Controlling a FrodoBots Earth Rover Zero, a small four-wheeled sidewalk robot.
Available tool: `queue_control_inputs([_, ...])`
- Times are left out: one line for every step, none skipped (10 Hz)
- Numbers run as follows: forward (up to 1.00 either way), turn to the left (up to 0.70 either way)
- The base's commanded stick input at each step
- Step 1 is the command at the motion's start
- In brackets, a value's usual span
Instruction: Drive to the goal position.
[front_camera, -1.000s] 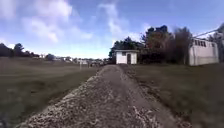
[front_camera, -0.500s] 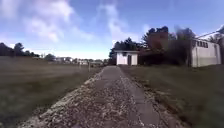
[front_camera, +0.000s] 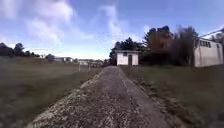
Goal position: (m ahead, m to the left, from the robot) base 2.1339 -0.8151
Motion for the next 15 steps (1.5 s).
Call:
queue_control_inputs([0.85,-0.26])
queue_control_inputs([0.85,-0.16])
queue_control_inputs([0.85,-0.05])
queue_control_inputs([0.85,0.0])
queue_control_inputs([0.85,0.0])
queue_control_inputs([0.85,0.0])
queue_control_inputs([0.85,0.0])
queue_control_inputs([0.85,0.0])
queue_control_inputs([0.85,0.0])
queue_control_inputs([0.85,0.0])
queue_control_inputs([0.85,0.0])
queue_control_inputs([0.85,0.0])
queue_control_inputs([0.85,0.0])
queue_control_inputs([0.85,0.0])
queue_control_inputs([0.85,0.0])
